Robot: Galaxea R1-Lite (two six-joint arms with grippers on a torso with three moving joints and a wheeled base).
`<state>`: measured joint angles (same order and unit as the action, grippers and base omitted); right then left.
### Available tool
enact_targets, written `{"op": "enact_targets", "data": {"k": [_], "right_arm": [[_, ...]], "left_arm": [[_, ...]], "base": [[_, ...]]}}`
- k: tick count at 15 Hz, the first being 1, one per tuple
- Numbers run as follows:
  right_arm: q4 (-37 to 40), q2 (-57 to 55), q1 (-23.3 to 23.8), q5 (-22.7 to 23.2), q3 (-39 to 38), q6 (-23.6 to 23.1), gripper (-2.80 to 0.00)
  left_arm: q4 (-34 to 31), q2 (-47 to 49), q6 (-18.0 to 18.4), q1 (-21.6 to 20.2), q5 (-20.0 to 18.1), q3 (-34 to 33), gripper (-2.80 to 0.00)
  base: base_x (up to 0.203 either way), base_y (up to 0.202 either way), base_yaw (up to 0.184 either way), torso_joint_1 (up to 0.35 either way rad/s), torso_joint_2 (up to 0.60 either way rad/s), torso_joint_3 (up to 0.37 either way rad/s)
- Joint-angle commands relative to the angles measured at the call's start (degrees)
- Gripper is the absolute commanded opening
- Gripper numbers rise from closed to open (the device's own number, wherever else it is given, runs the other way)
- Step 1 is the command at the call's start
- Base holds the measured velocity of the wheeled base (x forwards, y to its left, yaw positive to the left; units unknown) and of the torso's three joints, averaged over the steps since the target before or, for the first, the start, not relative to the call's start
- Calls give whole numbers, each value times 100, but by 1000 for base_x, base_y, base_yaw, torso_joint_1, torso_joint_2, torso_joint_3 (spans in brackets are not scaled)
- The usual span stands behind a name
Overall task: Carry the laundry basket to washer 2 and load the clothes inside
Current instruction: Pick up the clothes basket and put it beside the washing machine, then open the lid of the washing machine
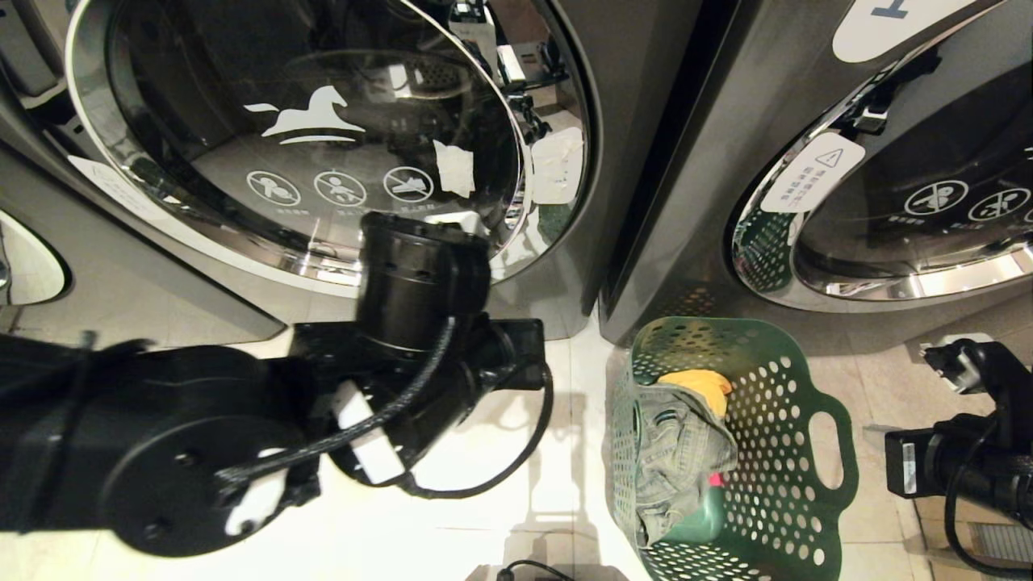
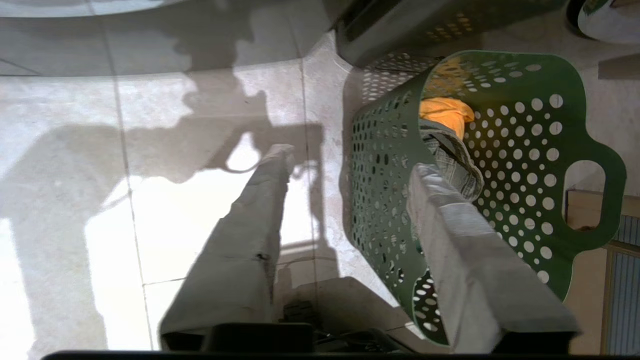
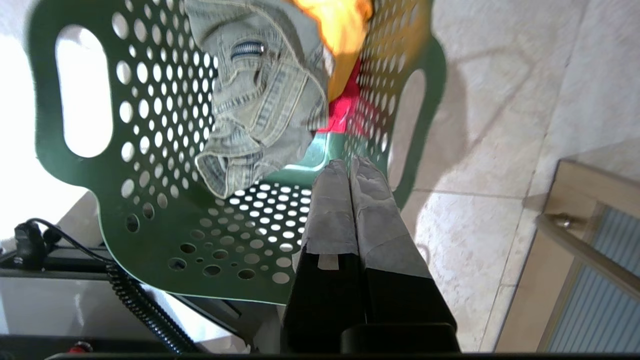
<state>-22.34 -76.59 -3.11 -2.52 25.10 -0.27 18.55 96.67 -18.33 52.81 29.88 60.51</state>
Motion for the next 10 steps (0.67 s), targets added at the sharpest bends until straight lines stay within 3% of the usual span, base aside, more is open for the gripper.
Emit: {"op": "enact_targets", "data": {"k": [1, 4, 5, 8, 10], "right_arm": [[87, 763, -5, -17, -83, -42, -280], [974, 1865, 56, -35, -51, -82, -280], [1262, 2087, 282, -35, -102, -82, -280], [1380, 2465, 1126, -24, -544, -56, -280], [1311, 2804, 1252, 78, -840, -72, -280]], "left_arm": [[-22, -1211, 22, -435, 18, -677, -280], [-90, -1968, 177, -1806, 20, -1730, -280], [-100, -2182, 204, -2281, 15, -2116, -280], [-209, -2996, 300, -3792, -32, -3059, -280], [-329, -3627, 563, -4630, -69, -3837, -280]], "base": [[0, 0, 0, 0, 0, 0], [0, 0, 0, 0, 0, 0], [0, 0, 0, 0, 0, 0], [0, 0, 0, 0, 0, 0], [0, 0, 0, 0, 0, 0]]}}
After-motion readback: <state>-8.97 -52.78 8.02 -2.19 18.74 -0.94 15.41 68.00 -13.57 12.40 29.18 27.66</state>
